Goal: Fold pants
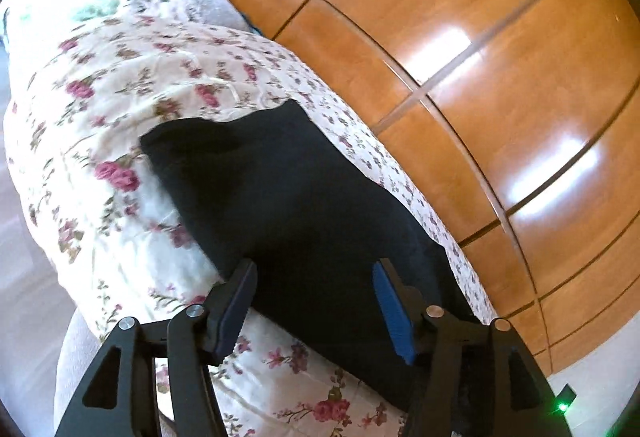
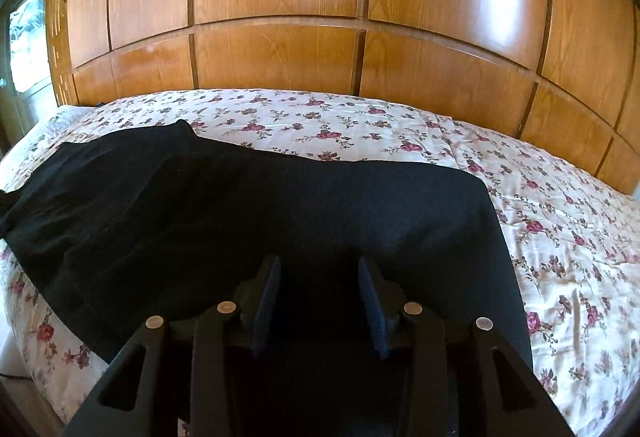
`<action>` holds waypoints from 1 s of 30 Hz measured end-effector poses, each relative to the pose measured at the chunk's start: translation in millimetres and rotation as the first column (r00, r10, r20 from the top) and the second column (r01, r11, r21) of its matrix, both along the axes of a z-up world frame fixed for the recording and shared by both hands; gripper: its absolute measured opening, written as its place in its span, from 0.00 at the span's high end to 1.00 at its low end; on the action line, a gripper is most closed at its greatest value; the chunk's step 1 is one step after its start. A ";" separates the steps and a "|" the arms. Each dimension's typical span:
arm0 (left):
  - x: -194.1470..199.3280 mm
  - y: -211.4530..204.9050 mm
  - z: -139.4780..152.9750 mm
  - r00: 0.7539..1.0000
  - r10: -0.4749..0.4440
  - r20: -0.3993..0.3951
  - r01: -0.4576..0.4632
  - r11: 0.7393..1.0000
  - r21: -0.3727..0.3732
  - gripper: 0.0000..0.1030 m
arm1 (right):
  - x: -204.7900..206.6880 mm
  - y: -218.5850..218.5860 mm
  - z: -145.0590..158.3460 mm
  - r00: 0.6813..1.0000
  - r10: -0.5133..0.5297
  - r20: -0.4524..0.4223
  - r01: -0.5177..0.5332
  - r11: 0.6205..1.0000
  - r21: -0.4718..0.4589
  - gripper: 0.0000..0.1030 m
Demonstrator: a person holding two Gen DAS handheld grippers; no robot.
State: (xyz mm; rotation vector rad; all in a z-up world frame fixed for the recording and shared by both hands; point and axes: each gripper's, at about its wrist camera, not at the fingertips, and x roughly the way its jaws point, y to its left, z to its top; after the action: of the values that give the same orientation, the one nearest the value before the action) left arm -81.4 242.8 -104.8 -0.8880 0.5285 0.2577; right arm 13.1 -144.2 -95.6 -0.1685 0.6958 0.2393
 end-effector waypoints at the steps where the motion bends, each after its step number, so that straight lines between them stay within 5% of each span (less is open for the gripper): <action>1: -4.7 0.6 0.4 1.000 0.023 0.005 -0.023 1.000 -0.001 0.40 | 0.0 -0.1 -0.1 1.000 0.000 0.000 0.000 1.000 0.001 0.60; 5: -13.1 6.7 -0.3 0.993 0.114 0.008 -0.114 0.994 0.000 0.25 | -0.8 -0.2 -0.2 1.000 0.002 0.002 -0.002 1.000 0.004 0.60; 9: -10.0 17.9 -18.0 0.996 0.080 -0.040 -0.083 0.993 -0.083 0.25 | -1.8 0.2 -0.6 1.000 0.001 0.009 -0.001 1.000 0.006 0.60; 13: -1.1 19.2 -17.1 0.999 0.045 -0.007 -0.046 0.996 -0.079 0.25 | -2.5 0.3 -0.6 1.000 0.002 0.014 -0.002 1.000 0.008 0.60; 23: 10.4 24.1 -24.9 0.997 0.021 0.076 -0.005 0.977 -0.211 0.20 | -2.6 0.5 -0.8 1.000 0.005 0.020 -0.005 1.000 0.003 0.60; 30: 22.1 22.8 -25.6 0.997 0.019 0.077 -0.004 0.983 -0.186 0.17 | -2.9 0.4 -0.9 1.000 0.006 0.021 -0.006 1.000 0.004 0.60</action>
State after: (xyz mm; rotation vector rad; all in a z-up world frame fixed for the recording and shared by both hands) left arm -59.3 265.6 -130.4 -1.0785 0.4795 0.1846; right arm 10.1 -143.8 -96.5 -0.1688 0.6738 0.2442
